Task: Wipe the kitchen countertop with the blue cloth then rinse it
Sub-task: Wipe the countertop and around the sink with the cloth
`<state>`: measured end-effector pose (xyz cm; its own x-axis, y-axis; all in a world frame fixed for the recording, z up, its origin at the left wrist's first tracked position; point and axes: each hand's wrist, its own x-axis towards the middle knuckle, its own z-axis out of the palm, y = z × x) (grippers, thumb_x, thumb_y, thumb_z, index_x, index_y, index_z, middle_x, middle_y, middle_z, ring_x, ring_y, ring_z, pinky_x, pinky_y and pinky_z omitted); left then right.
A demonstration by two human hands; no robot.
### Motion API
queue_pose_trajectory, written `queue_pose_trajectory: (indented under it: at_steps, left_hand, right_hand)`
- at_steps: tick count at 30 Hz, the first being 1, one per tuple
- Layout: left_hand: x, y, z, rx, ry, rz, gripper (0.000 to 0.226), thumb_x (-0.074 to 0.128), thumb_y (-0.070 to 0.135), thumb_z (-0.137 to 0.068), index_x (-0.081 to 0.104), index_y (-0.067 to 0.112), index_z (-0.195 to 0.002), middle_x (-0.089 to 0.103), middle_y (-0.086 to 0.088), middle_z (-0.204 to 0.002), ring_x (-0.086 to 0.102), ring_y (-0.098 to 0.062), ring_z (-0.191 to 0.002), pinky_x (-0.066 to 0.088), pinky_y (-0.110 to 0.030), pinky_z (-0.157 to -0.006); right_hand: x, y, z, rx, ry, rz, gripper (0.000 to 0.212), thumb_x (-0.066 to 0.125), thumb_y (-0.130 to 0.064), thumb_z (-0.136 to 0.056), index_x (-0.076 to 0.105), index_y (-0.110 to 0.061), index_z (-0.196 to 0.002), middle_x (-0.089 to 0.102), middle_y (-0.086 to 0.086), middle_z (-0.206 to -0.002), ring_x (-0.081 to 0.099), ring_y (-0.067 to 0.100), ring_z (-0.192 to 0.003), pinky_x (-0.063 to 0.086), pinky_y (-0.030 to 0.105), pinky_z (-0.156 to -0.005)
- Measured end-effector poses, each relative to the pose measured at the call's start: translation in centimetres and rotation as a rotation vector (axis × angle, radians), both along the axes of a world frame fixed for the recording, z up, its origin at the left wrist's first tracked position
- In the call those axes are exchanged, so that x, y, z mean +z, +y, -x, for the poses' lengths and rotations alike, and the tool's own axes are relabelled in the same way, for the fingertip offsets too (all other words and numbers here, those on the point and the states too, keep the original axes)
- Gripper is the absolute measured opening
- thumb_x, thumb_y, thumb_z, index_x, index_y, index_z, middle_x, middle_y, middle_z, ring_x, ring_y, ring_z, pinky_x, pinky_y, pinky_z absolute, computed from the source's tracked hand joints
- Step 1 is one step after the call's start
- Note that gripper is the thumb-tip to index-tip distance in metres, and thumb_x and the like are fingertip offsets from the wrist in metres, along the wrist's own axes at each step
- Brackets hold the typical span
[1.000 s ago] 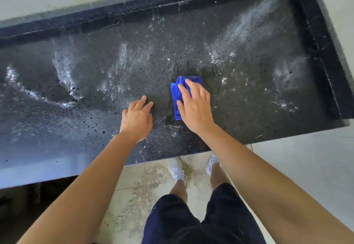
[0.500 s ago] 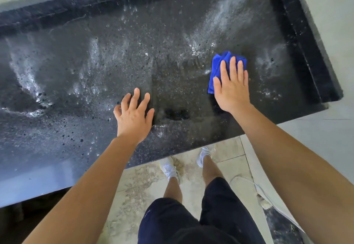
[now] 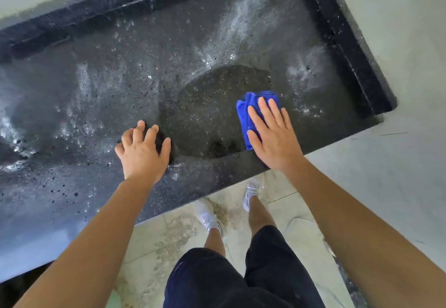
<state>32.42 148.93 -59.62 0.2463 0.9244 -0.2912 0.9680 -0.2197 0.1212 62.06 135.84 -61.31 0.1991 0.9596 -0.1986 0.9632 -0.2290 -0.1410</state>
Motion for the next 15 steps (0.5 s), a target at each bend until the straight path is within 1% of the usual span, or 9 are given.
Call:
queue_pose_trajectory:
  at_steps: [2,4,6,7,8,9,12,14,15]
  left_hand:
    - [-0.1,-0.3,-0.8,0.03,0.001,-0.006,0.049,0.052,0.046,-0.097,0.052,0.016,-0.136,0.034,-0.012,-0.156,0.028,-0.037,-0.138,0.025,-0.057,-0.105]
    - [0.0,-0.5,-1.8,0.086,-0.004,0.007,0.051,0.052,0.045,-0.097,0.049,0.013,-0.137,0.03,-0.012,-0.158,0.024,-0.037,-0.141,0.021,-0.056,-0.108]
    - [0.2,-0.9,-2.8,0.093,0.0,0.012,0.056,0.05,0.047,-0.097,0.044,0.014,-0.141,0.024,-0.011,-0.16,0.02,-0.036,-0.143,0.018,-0.056,-0.11]
    - [0.3,-1.1,-3.4,0.055,0.005,0.012,0.058,0.048,0.049,-0.097,0.041,0.015,-0.144,0.02,-0.01,-0.162,0.017,-0.035,-0.145,0.018,-0.056,-0.11]
    - [0.4,-1.4,-4.0,-0.003,0.006,0.013,0.06,0.046,0.05,-0.098,0.038,0.017,-0.147,0.016,-0.01,-0.163,0.015,-0.035,-0.146,0.017,-0.056,-0.111]
    - [0.5,-1.6,-4.9,-0.064,0.005,0.013,0.06,0.044,0.051,-0.099,0.035,0.019,-0.149,0.013,-0.01,-0.164,0.014,-0.034,-0.147,0.017,-0.056,-0.111]
    - [0.8,-2.1,-8.2,-0.189,-0.013,0.001,0.062,0.04,0.052,-0.1,0.03,0.022,-0.153,0.009,-0.01,-0.165,0.011,-0.035,-0.149,0.018,-0.057,-0.111]
    - [0.8,-2.3,-10.9,-0.249,-0.029,0.001,0.063,0.038,0.053,-0.1,0.027,0.023,-0.154,0.008,-0.011,-0.165,0.009,-0.036,-0.149,0.017,-0.058,-0.113]
    - [0.7,-2.4,-12.2,-0.282,-0.028,0.001,0.063,0.036,0.054,-0.1,0.025,0.024,-0.155,0.006,-0.01,-0.166,0.008,-0.036,-0.15,0.016,-0.059,-0.114]
  right_hand:
    - [0.2,-1.4,-4.6,-0.148,-0.033,0.028,0.06,0.023,-0.045,-0.103,0.022,-0.019,-0.158,0.012,0.009,-0.167,0.007,0.032,-0.153,0.015,0.054,-0.122]
    - [0.1,-1.2,-7.5,-0.332,-0.029,0.037,0.063,0.02,-0.045,-0.101,0.02,-0.018,-0.158,0.011,0.012,-0.166,0.007,0.035,-0.153,0.014,0.055,-0.122]
    - [0.0,0.8,-7.1,-0.544,-0.01,0.012,0.065,0.023,-0.043,-0.099,0.019,-0.017,-0.158,0.011,0.015,-0.166,0.007,0.037,-0.152,0.013,0.056,-0.122]
    - [0.0,2.1,-5.8,-0.637,-0.001,-0.008,0.065,0.025,-0.043,-0.099,0.019,-0.016,-0.158,0.011,0.016,-0.165,0.007,0.037,-0.152,0.012,0.057,-0.121]
    - [0.1,3.0,-4.1,-0.686,0.005,-0.026,0.065,0.027,-0.042,-0.1,0.02,-0.015,-0.158,0.012,0.017,-0.165,0.007,0.038,-0.152,0.011,0.057,-0.121]
    - [0.0,3.4,-2.0,-0.659,0.006,-0.042,0.064,0.028,-0.042,-0.101,0.02,-0.015,-0.158,0.012,0.017,-0.165,0.008,0.038,-0.152,0.01,0.057,-0.121]
    - [-0.3,1.6,2.9,-0.313,0.008,-0.082,0.061,0.028,-0.042,-0.103,0.025,-0.016,-0.157,0.015,0.015,-0.165,0.009,0.037,-0.152,0.01,0.054,-0.122]
    - [-0.3,-1.1,2.9,-0.123,0.048,-0.072,0.059,0.028,-0.044,-0.104,0.027,-0.018,-0.157,0.016,0.012,-0.165,0.009,0.034,-0.153,0.011,0.053,-0.123]
    - [-0.3,-2.3,1.9,-0.07,0.05,-0.072,0.059,0.029,-0.046,-0.104,0.028,-0.019,-0.157,0.017,0.011,-0.165,0.01,0.033,-0.153,0.013,0.053,-0.122]
